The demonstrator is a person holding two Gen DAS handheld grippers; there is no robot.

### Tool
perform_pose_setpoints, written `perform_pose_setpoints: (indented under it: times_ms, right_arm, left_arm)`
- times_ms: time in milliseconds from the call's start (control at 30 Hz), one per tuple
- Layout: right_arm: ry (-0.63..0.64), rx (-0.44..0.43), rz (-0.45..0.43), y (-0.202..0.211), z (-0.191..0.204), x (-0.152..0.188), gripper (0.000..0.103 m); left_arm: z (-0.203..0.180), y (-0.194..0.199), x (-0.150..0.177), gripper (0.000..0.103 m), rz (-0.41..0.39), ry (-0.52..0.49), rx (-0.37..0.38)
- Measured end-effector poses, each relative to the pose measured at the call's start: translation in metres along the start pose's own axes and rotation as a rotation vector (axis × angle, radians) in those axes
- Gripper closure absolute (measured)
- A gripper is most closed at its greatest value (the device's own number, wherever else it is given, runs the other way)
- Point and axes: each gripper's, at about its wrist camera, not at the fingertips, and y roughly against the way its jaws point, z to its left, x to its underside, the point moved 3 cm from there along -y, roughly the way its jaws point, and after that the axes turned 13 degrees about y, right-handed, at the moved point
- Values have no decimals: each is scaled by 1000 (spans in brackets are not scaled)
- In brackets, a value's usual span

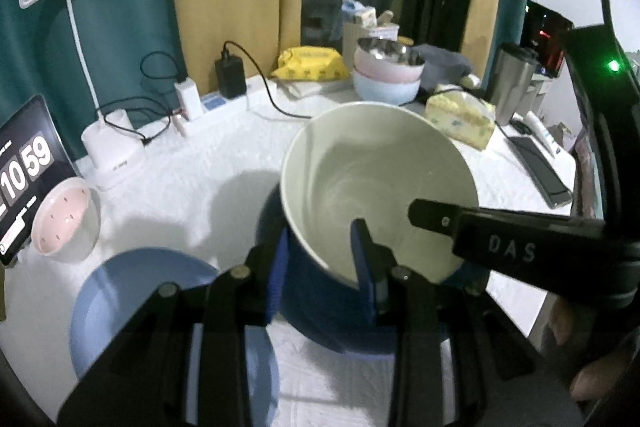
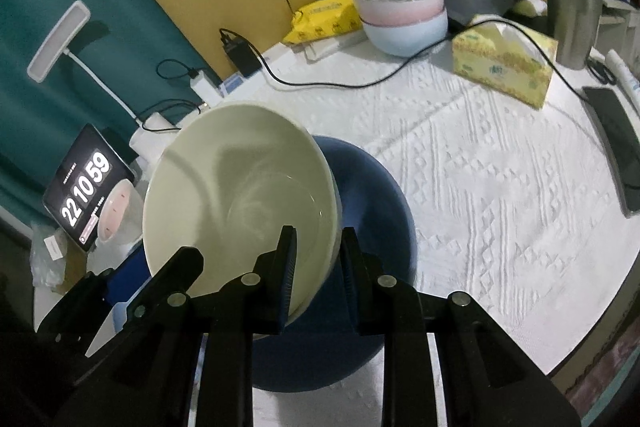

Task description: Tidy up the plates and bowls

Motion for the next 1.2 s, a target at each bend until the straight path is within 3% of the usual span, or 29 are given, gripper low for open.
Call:
perform_pose_setpoints:
  times_ms: [267,600,867,1200]
  right_arm:
    - [1,2,26,-9,-10,9,79]
    - [40,20,45,-14,-8,7,79]
    - [46,15,20,-8,-10,2,79]
    - [63,63,5,1,-4,2,78]
  left_arm:
    - [-4,-15,11,71,42,3,-25]
    - [-4,-16,12,71,24,-23,-55]
    - [4,-21,16,71,61,-3,-39]
    - [21,1,5,68,11,79,-16]
